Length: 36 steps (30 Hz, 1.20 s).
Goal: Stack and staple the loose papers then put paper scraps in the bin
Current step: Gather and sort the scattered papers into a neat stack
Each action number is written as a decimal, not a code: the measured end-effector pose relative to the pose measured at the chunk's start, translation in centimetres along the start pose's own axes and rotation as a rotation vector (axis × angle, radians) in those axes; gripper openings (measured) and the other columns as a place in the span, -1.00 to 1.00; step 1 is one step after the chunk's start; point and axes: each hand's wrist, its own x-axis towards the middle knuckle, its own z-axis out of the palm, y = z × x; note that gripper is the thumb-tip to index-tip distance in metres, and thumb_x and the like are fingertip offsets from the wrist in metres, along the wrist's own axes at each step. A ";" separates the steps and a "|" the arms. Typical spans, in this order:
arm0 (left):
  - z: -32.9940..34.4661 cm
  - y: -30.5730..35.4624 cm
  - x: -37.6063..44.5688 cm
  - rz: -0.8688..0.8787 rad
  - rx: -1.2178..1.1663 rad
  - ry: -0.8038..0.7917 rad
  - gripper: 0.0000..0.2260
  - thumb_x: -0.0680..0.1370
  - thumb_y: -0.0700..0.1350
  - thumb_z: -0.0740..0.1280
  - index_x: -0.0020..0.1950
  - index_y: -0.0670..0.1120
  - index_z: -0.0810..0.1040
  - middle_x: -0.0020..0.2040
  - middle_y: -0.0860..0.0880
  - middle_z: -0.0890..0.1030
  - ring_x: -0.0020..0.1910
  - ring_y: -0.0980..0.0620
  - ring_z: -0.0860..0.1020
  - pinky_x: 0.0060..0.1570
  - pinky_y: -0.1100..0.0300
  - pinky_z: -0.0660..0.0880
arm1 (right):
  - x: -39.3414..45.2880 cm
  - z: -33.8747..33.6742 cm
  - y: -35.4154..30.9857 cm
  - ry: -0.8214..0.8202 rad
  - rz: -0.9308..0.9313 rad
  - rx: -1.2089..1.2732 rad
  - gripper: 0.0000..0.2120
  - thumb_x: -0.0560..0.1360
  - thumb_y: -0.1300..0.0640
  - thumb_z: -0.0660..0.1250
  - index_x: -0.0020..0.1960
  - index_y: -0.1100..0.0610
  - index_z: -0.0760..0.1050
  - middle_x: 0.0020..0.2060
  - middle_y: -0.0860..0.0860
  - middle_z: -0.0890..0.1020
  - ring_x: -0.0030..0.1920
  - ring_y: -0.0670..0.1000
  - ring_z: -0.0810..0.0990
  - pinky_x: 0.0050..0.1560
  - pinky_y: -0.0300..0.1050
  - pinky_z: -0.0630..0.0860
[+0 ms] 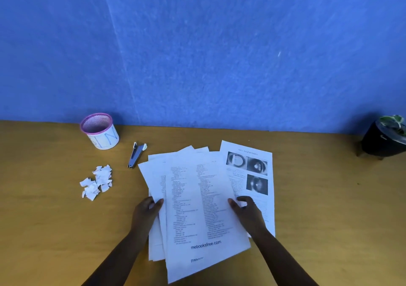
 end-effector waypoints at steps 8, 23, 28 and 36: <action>0.7 0.0 0.9 -0.072 -0.014 0.098 -0.80 0.52 -0.12 0.29 -0.23 -0.21 0.50 -0.33 -0.07 0.49 -0.26 -0.05 0.45 -0.30 0.20 0.29 | 0.4 -2.4 -0.5 -0.139 0.126 0.027 -0.55 0.44 -0.11 0.37 0.18 0.04 0.27 -0.19 0.01 0.58 -0.37 -0.01 0.61 -0.39 -0.20 0.52; 1.7 -0.1 1.8 -0.156 -0.007 0.286 -0.66 0.57 0.00 0.19 -0.28 -0.20 0.48 -0.34 -0.11 0.50 -0.32 -0.07 0.49 -0.27 0.14 0.36 | 0.2 -0.6 -1.3 0.079 -0.202 -0.169 -0.49 0.42 0.15 0.43 0.32 0.01 0.37 0.09 0.00 0.58 0.04 -0.01 0.57 -0.11 -0.22 0.48; 1.5 -0.2 1.9 -0.158 -0.019 0.278 -0.61 0.57 0.02 0.17 -0.38 -0.17 0.45 -0.39 -0.11 0.50 -0.36 -0.06 0.48 -0.35 0.23 0.30 | 1.1 -2.1 -1.4 0.161 -0.227 -0.218 -0.67 0.47 0.22 0.36 0.20 0.02 0.49 -0.18 -0.08 0.56 -0.21 -0.07 0.57 -0.29 -0.28 0.43; 1.5 0.3 1.2 -0.021 -0.005 0.116 -0.84 0.52 -0.09 0.29 -0.17 -0.17 0.50 -0.15 -0.11 0.60 -0.20 -0.07 0.54 -0.21 0.17 0.39 | 1.8 -0.7 -1.4 0.000 -0.234 -0.242 -0.79 0.45 0.14 0.38 0.08 0.04 0.53 -0.16 -0.08 0.59 -0.14 -0.07 0.54 -0.19 -0.24 0.42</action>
